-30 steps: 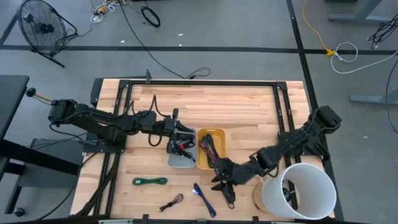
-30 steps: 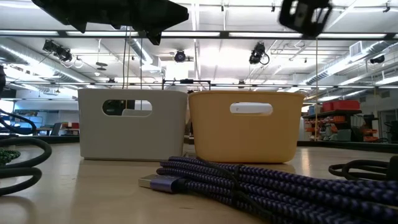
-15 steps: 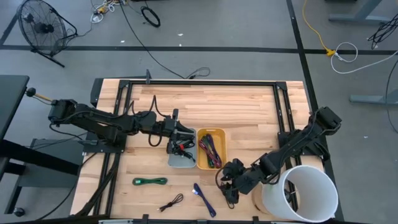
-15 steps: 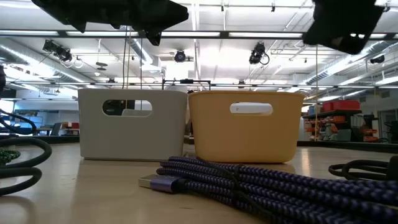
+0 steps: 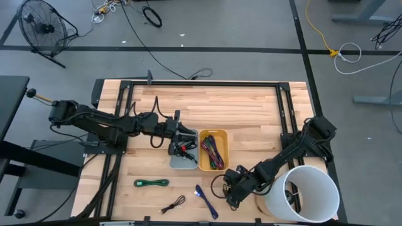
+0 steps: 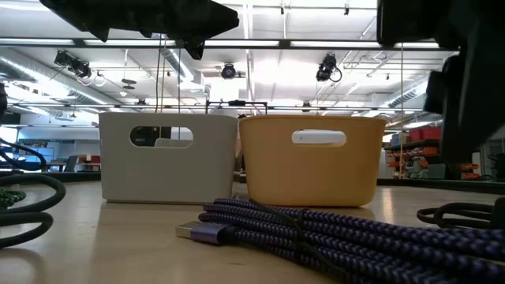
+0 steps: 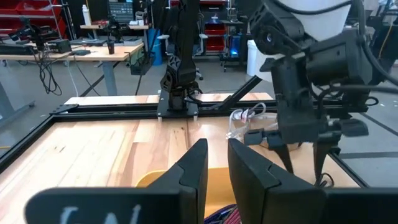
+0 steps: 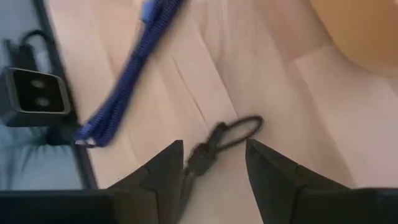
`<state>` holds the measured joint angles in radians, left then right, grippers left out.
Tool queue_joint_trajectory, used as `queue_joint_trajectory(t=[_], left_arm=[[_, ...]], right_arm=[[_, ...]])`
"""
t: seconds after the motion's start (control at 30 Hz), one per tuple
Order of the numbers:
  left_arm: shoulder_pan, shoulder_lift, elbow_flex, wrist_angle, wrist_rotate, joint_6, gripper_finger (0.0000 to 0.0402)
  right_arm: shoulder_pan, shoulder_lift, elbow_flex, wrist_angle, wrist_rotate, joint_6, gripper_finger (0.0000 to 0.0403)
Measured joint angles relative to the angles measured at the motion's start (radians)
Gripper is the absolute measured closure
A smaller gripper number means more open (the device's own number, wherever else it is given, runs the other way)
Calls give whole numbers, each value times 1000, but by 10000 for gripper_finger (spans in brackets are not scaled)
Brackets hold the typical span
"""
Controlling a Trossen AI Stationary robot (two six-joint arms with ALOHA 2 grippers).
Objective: Pick & Place USB Port
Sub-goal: Put the black charger cable into the gray bin
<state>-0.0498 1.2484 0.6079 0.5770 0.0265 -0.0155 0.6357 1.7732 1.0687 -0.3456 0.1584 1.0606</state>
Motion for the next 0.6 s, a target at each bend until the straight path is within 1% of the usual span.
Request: queue_joint_trajectory(t=[0.17,0.47,0.6], left_arm=[[0,0,0,-6,0,0,333],[0,0,0,-7,-7,0,333],[0,0,0,-7,-7,0,333]], right_arm=[[0,15,0,-13,-28,45,230],[8,18,0,-46,-28,84,230],[14,50,0,-41,-53,108,230]])
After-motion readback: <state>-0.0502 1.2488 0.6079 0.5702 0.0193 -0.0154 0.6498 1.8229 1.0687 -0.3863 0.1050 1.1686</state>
